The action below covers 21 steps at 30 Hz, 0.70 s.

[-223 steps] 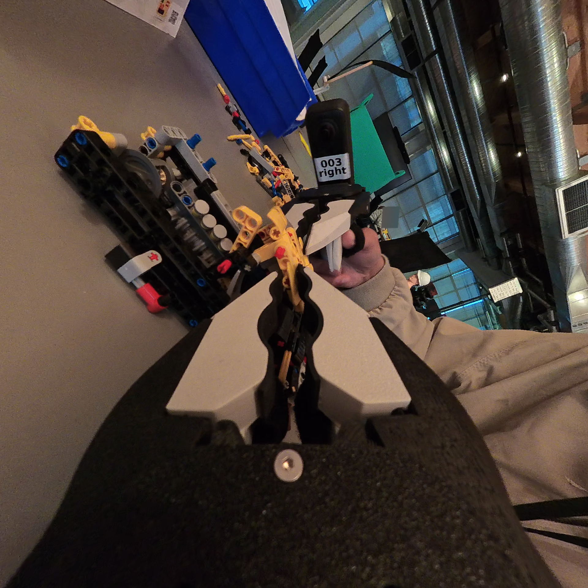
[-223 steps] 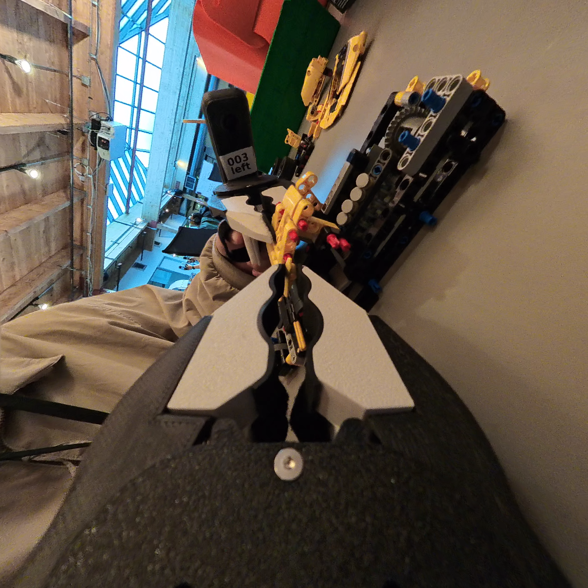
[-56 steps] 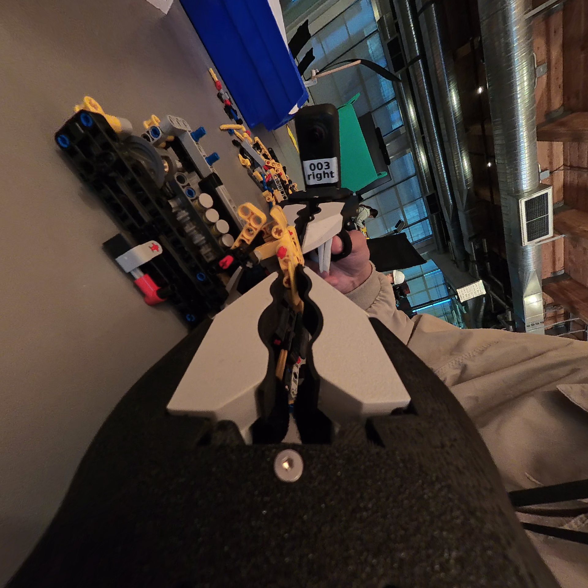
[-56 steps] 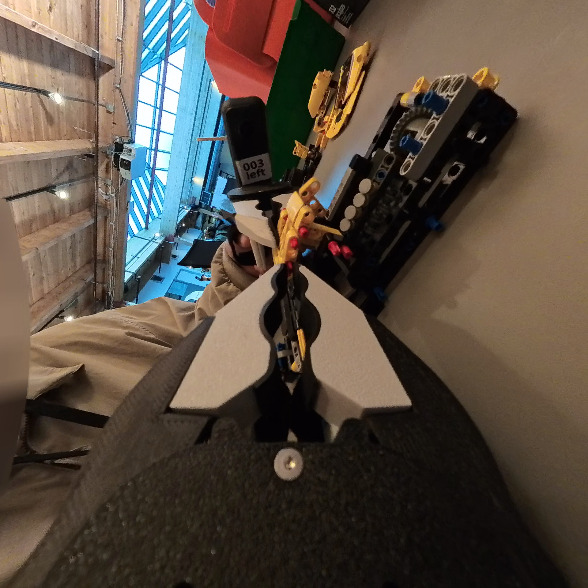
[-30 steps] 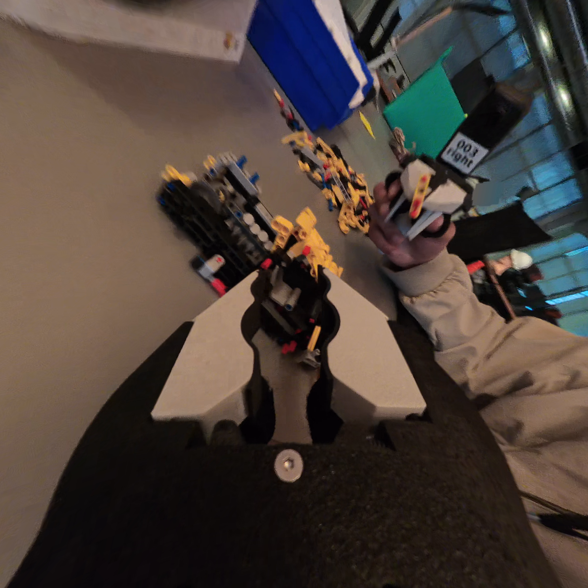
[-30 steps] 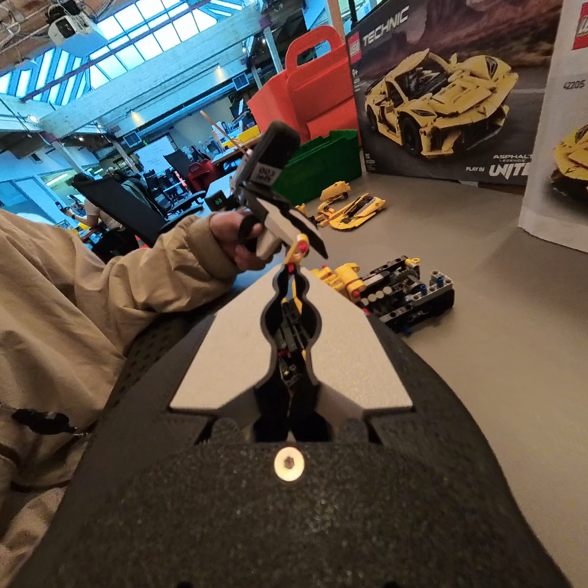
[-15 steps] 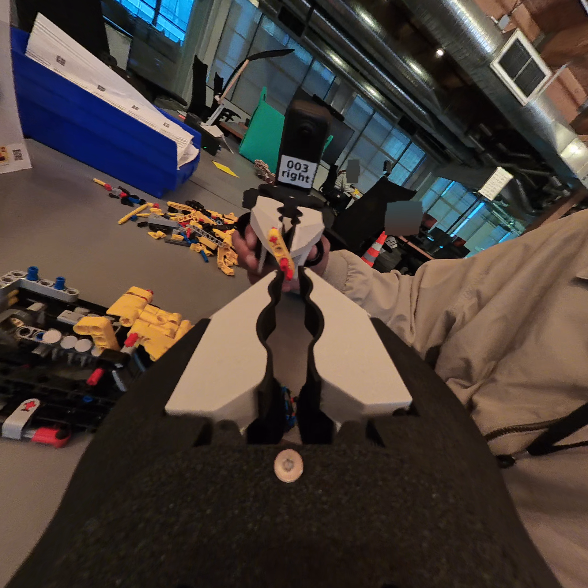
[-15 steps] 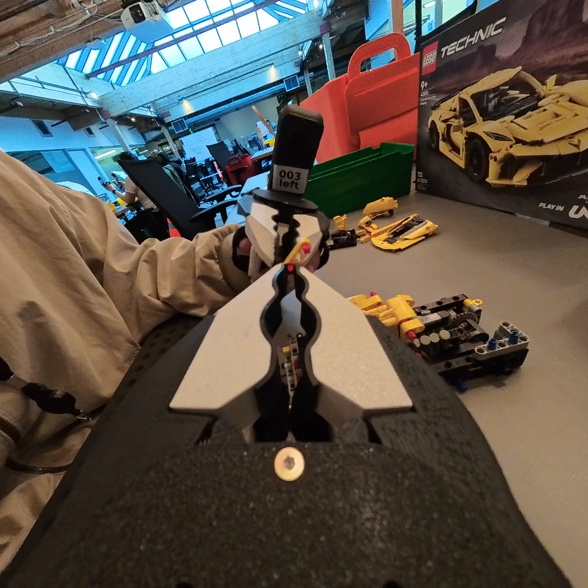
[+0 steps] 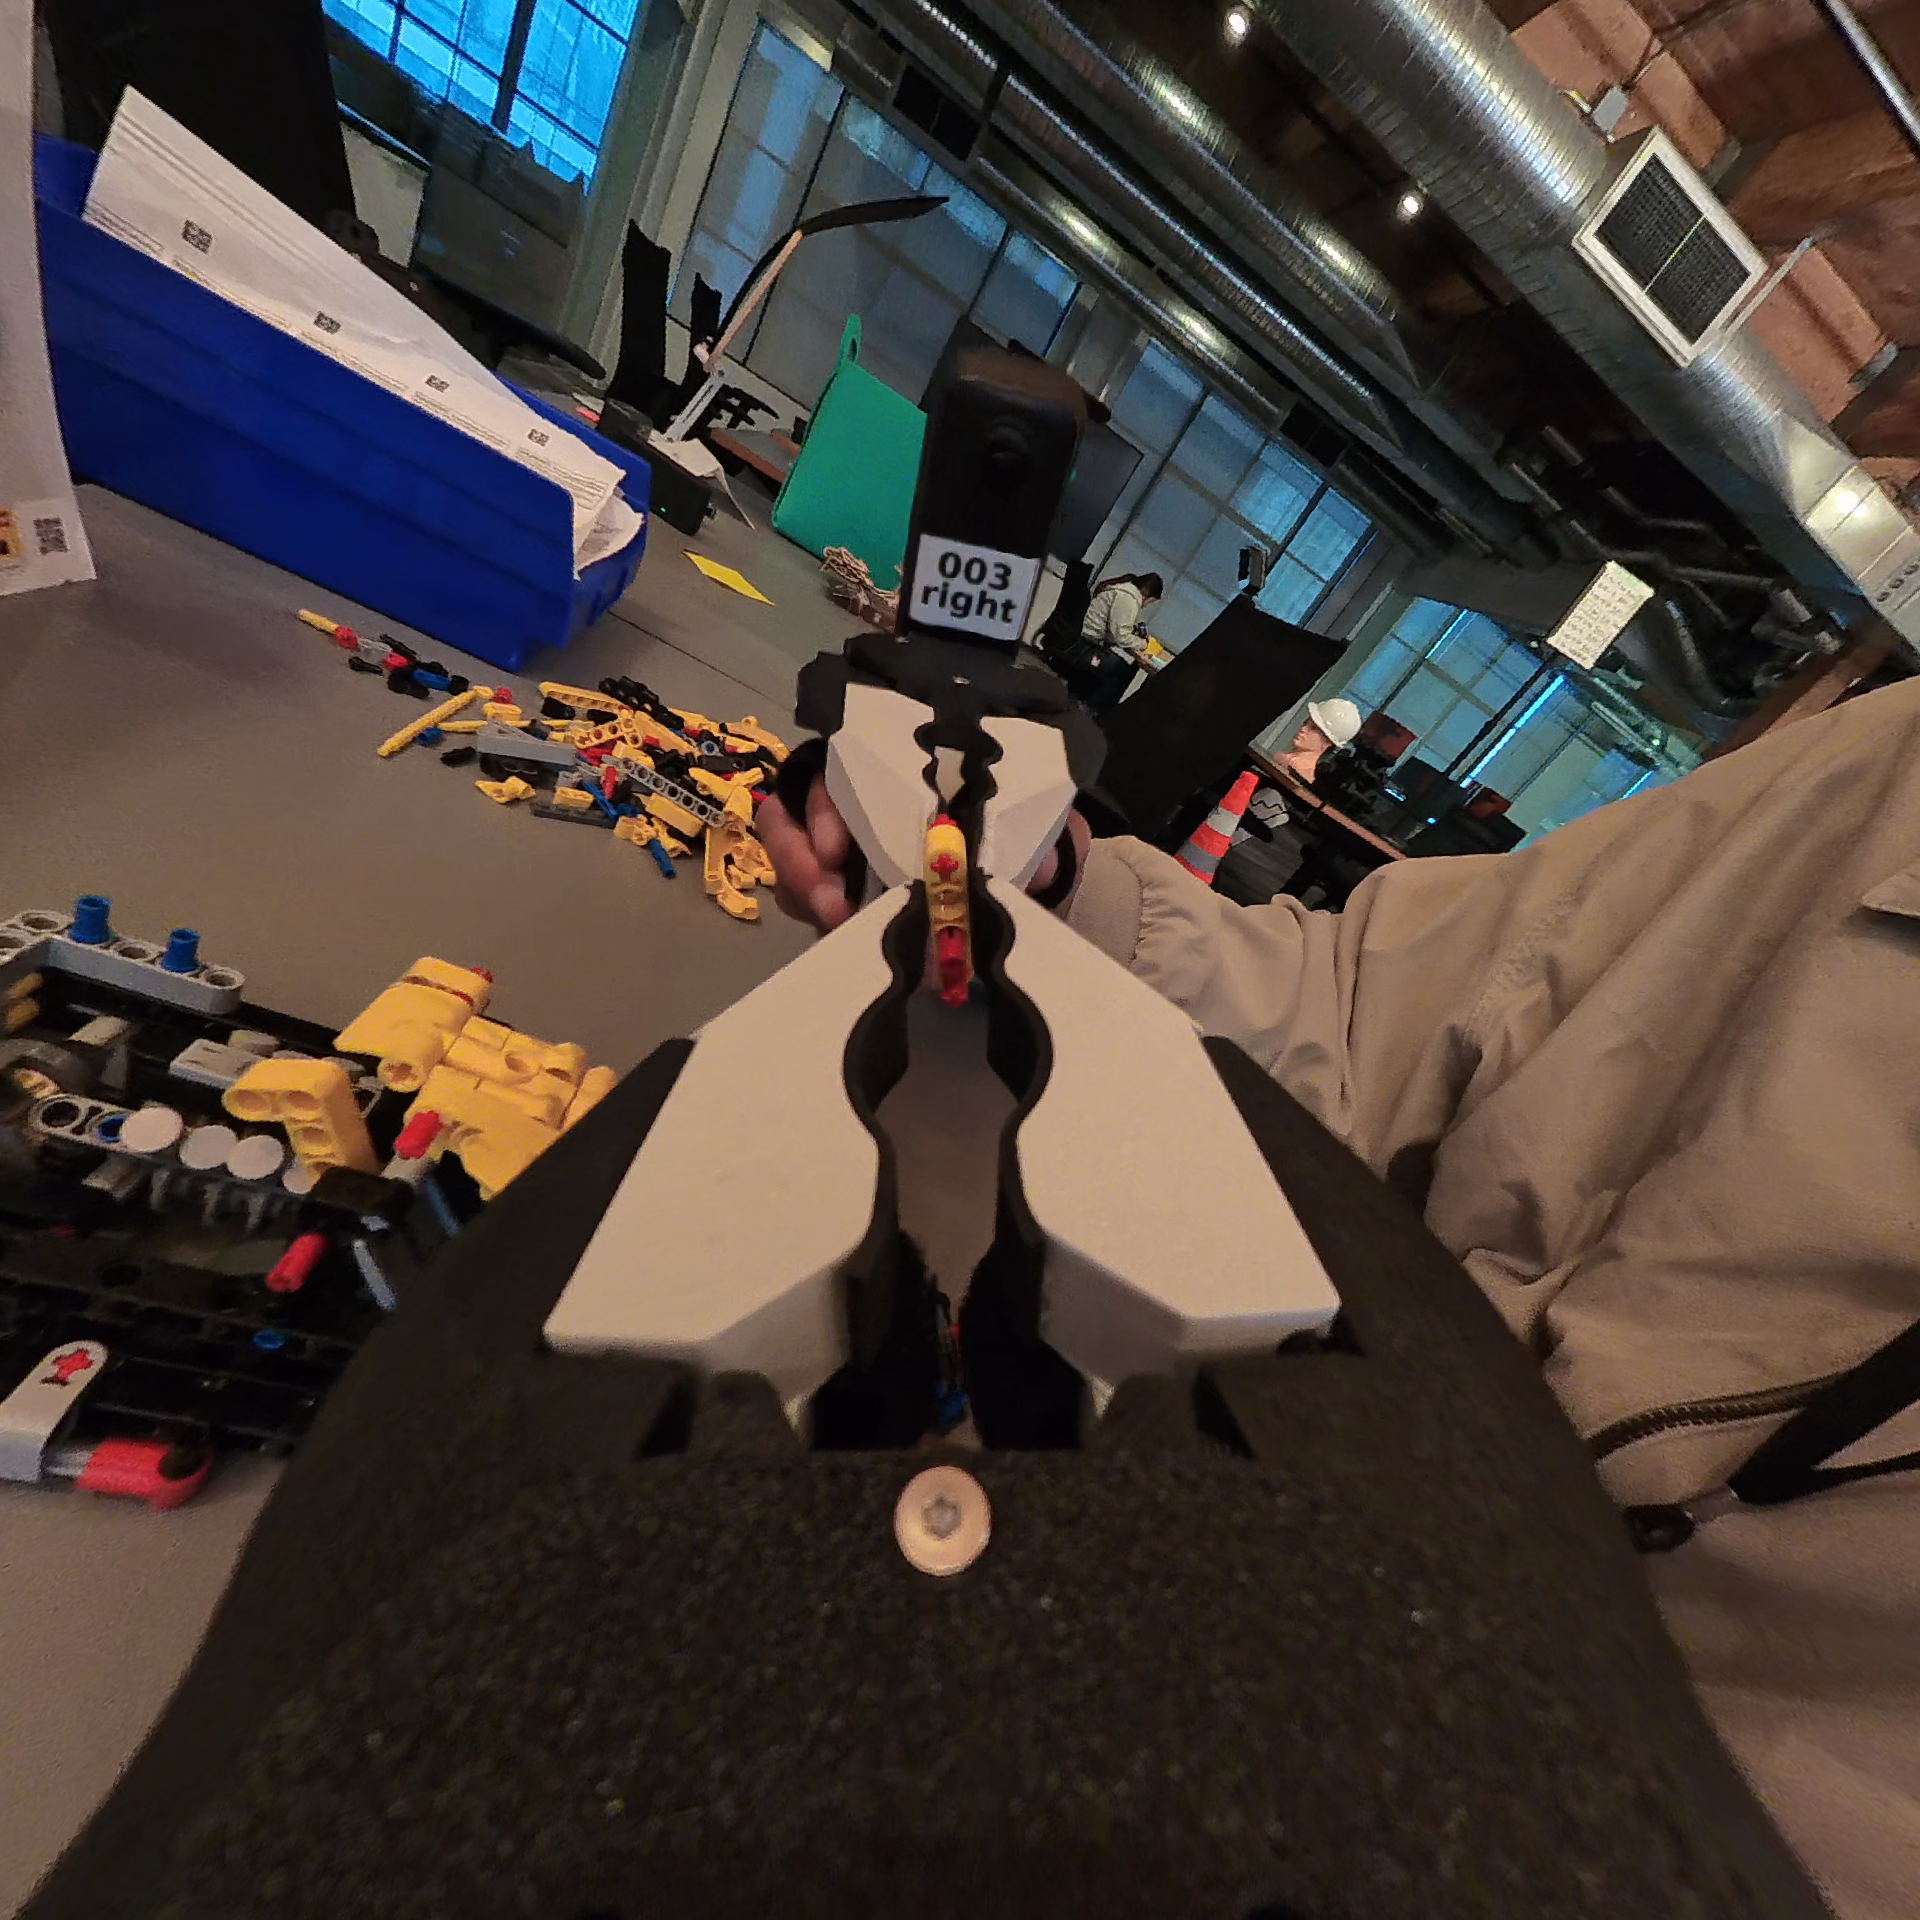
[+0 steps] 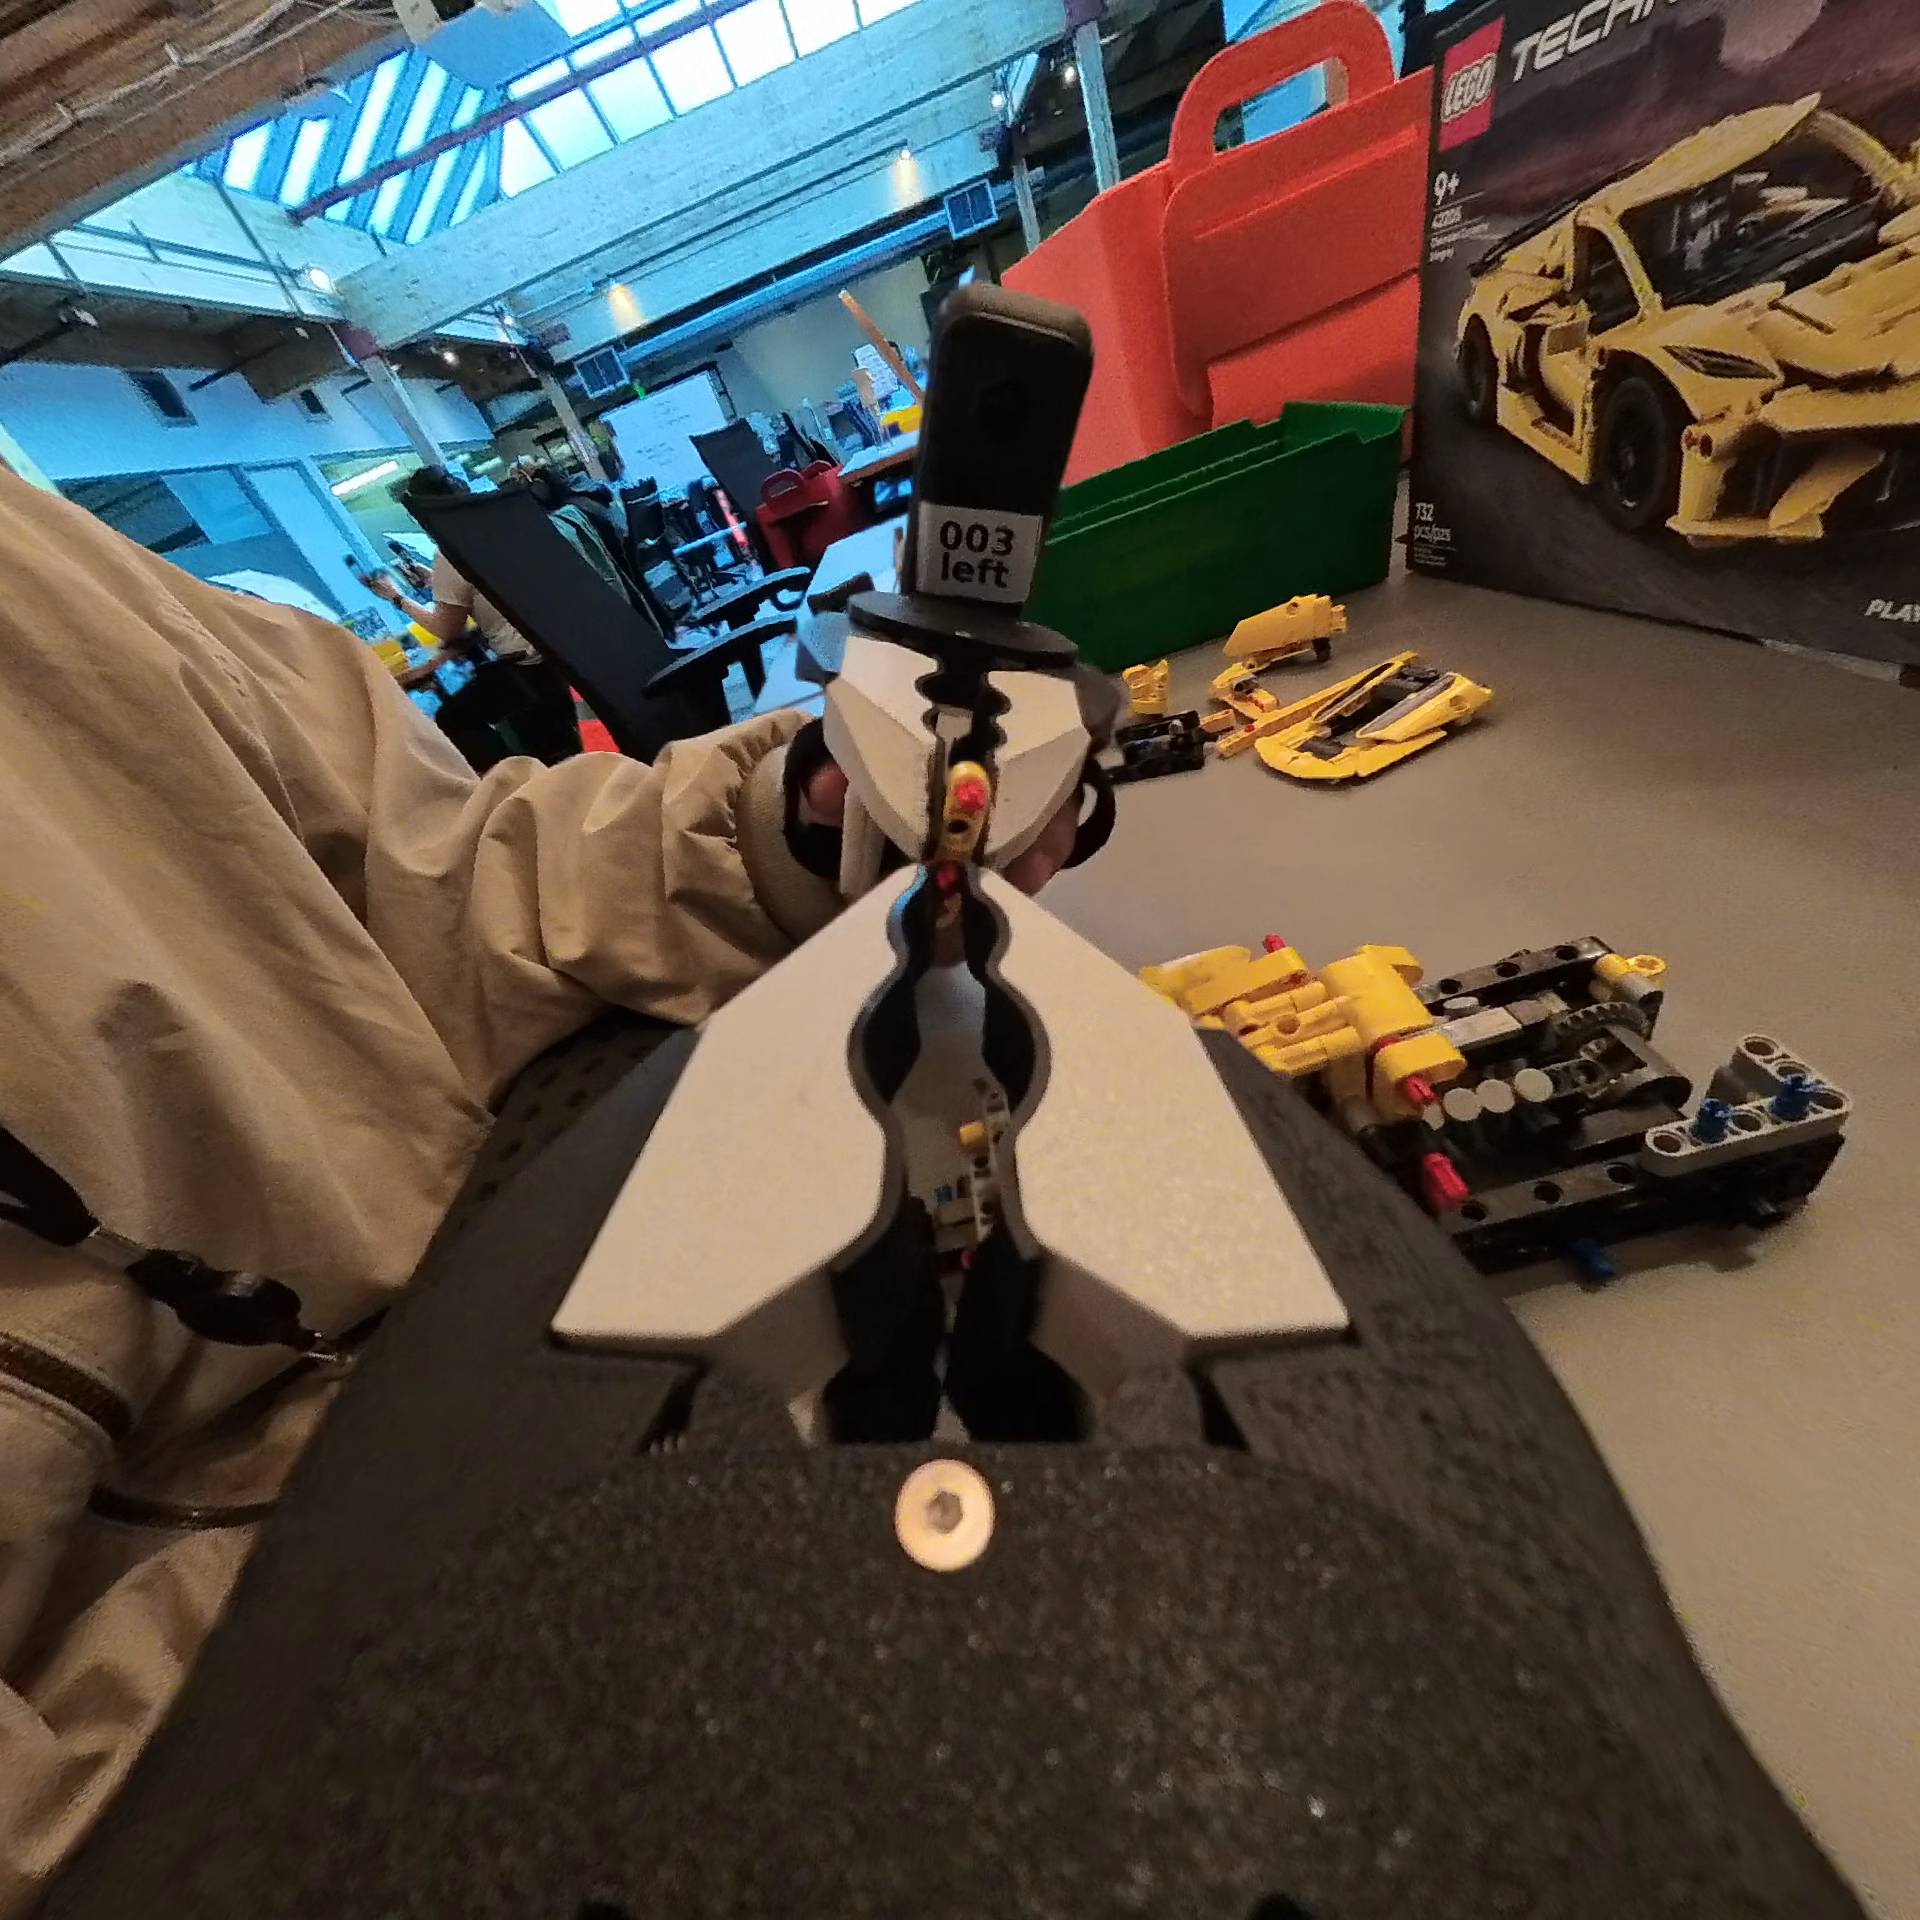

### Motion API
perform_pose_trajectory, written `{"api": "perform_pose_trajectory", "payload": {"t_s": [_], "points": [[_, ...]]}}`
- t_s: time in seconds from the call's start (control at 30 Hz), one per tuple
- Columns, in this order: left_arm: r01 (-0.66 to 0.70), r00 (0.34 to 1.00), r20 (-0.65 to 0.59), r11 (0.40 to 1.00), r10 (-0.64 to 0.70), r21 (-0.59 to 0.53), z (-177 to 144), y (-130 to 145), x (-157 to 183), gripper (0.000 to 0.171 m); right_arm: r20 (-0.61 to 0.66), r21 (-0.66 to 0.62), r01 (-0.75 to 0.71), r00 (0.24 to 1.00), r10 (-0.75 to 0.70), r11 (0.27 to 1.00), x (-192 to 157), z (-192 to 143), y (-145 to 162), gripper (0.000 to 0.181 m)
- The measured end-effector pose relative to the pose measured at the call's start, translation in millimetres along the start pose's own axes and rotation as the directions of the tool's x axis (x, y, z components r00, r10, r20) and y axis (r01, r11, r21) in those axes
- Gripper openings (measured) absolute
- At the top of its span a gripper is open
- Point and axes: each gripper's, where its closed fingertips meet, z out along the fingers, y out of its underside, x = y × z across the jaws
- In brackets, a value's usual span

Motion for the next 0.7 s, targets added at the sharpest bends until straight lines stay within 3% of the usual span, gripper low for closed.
{"api": "perform_pose_trajectory", "payload": {"t_s": [0.17, 0.4, 0.7], "points": [[-0.025, 1.000, -0.013, 1.000, 0.026, 0.016, -2, -2, 3, 0.007, 0.080, 0.103, -0.166, 0.984, 0.158, 0.981, 3, -12, -14, 0.027], [-0.040, 0.999, -0.006, 0.999, 0.040, -0.020, 5, 7, 2, 0.007, 0.098, 0.064, -0.176, 0.981, 0.169, 0.982, -1, -6, -6, 0.005], [-0.061, 0.998, -0.004, 0.998, 0.061, -0.019, 4, 6, 3, 0.007, 0.106, 0.072, -0.190, 0.978, 0.182, 0.979, -2, -5, -8, 0.004]]}}
